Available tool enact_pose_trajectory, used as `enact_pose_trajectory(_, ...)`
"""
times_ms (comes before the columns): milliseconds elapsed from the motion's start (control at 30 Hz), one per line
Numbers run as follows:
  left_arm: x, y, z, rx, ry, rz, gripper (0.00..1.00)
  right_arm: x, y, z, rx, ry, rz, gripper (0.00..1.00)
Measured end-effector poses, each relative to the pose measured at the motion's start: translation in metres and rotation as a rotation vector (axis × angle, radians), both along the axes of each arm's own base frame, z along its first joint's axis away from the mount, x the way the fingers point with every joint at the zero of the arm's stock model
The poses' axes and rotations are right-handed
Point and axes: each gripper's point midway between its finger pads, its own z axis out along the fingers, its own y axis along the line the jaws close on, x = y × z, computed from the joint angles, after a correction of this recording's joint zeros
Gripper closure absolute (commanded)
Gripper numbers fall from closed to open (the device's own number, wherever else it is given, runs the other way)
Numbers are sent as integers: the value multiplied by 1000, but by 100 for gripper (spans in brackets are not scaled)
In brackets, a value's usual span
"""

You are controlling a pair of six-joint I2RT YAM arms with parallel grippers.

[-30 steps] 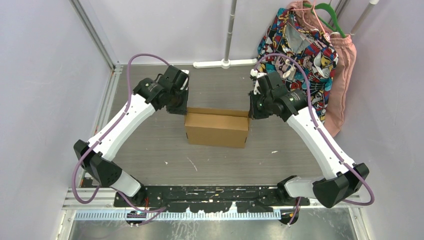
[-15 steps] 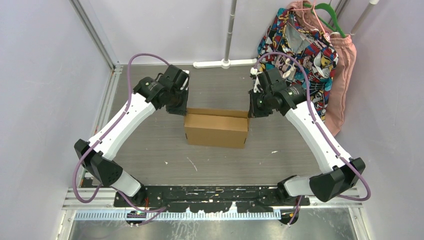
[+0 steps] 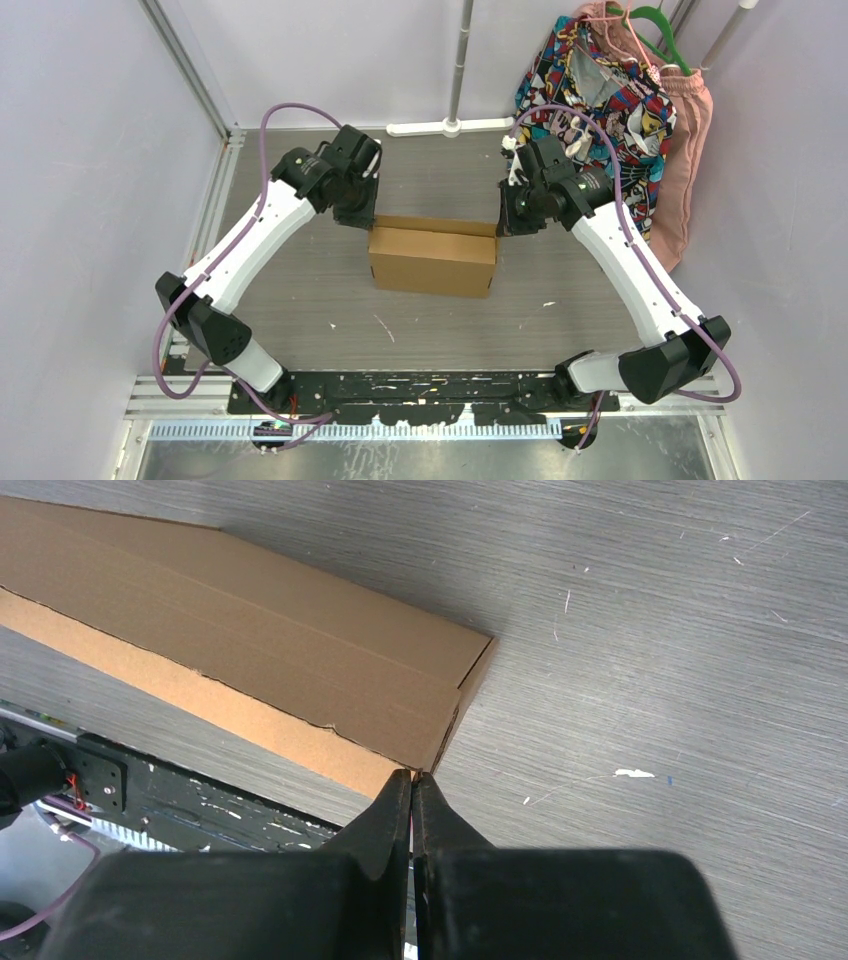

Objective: Fold the paper box

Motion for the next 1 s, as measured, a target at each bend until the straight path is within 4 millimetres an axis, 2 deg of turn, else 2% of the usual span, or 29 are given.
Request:
enact_pose_trajectory(800,0,-2,-1,-9,31,18,98,0,0,0,5,5,0,99)
enact_pose_trajectory(1000,1,-6,-6,-28,35,37,100,0,-2,0,1,3,-4,99)
